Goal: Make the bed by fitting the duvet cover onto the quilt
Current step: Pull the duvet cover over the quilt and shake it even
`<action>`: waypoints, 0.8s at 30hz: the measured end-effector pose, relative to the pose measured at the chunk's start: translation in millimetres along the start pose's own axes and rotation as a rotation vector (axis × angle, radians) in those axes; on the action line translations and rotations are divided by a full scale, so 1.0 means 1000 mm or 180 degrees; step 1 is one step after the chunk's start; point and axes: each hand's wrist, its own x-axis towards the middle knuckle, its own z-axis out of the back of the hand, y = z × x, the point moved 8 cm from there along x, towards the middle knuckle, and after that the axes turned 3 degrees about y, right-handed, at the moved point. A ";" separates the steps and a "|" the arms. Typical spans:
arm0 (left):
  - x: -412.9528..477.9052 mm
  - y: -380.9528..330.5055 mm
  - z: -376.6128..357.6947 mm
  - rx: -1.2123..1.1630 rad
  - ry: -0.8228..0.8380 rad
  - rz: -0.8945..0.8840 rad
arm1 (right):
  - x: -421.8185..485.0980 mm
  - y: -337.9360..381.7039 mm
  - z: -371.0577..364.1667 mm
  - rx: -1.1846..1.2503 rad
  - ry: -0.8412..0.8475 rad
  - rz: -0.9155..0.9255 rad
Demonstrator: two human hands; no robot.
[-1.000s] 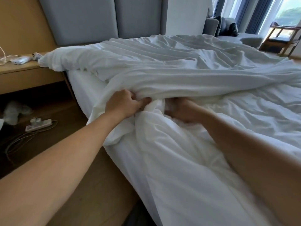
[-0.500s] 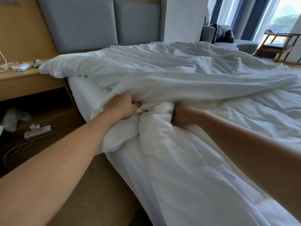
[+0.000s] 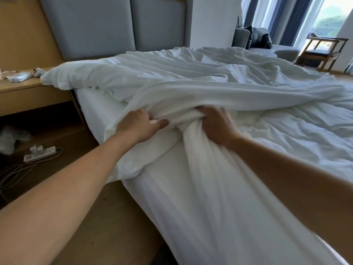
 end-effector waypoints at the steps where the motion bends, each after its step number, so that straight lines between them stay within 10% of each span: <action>1: 0.000 -0.006 0.000 -0.0014 -0.0011 -0.0058 | 0.011 -0.010 0.021 0.0034 -0.0269 -0.0051; 4: 0.004 -0.022 0.007 -0.0025 -0.0139 -0.0187 | 0.036 -0.052 0.052 0.0164 -0.0680 -0.0827; 10: 0.005 0.004 -0.005 -0.0129 0.0140 -0.0146 | -0.026 0.001 -0.076 -0.0895 0.2098 -0.0059; 16: 0.004 -0.003 0.001 -0.0082 -0.0018 -0.0139 | -0.022 0.060 -0.026 -0.1115 -0.0083 0.0059; 20: 0.003 -0.005 0.001 -0.0086 0.0070 -0.0180 | -0.029 0.070 -0.066 -0.1478 0.0577 0.0271; 24: 0.000 -0.011 -0.003 -0.0205 0.0164 -0.0318 | -0.004 0.068 -0.054 -0.1159 0.0081 0.0587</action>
